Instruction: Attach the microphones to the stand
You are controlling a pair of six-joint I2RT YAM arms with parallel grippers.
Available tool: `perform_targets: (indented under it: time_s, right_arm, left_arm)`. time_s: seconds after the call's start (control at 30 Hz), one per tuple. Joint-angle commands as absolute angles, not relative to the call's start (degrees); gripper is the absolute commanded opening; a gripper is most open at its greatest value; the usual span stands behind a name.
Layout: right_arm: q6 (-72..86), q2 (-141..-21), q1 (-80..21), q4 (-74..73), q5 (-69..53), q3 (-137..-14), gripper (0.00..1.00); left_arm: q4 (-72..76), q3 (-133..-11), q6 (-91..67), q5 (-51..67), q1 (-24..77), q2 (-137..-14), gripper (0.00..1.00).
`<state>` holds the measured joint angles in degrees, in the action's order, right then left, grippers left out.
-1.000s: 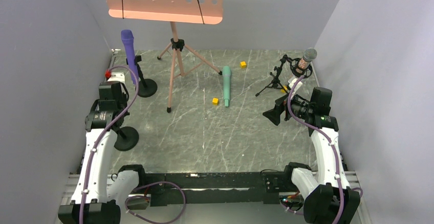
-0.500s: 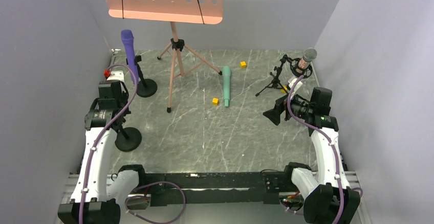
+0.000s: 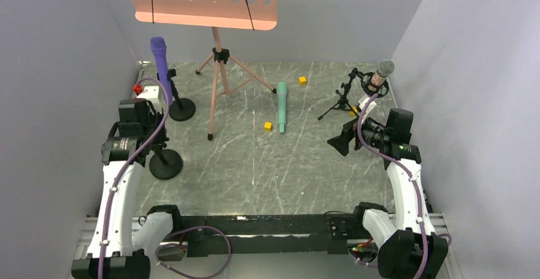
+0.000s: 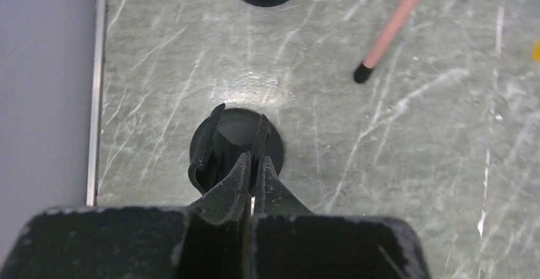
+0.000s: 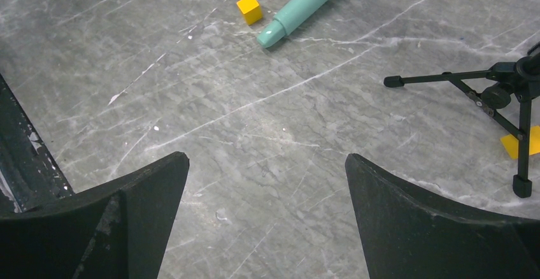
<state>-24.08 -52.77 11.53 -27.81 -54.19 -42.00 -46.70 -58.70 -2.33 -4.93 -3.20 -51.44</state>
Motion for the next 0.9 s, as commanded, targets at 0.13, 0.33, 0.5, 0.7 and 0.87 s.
perform_targets:
  time_s: [0.13, 0.33, 0.5, 0.7, 0.87]
  right_arm:
    - [-25.39, -52.29, 11.25, -27.33, -53.70, -44.03, 1.00]
    - [-25.19, -52.38, 11.25, -26.86, -53.14, -43.78, 1.00]
    - [-25.05, -52.52, 11.24, -26.33, -52.57, -43.46, 1.00]
    - [-25.07, -52.47, 11.25, -26.04, -51.81, -43.33, 1.00]
    - [-25.36, -52.72, 11.25, -25.80, -51.03, -43.14, 1.00]
  left_arm:
    - [-44.00, -61.56, 6.79, 15.21, -2.93, -41.98, 0.00]
    - [-43.98, -62.37, 8.50, 26.15, -0.52, -41.21, 0.00]
    - [-42.27, -64.67, 7.89, 28.27, 8.42, -43.84, 0.00]
    - [-35.16, -68.32, 3.72, 19.19, 30.00, -52.27, 0.00]
    - [-30.55, -73.43, 6.22, 9.87, 43.62, -63.38, 0.00]
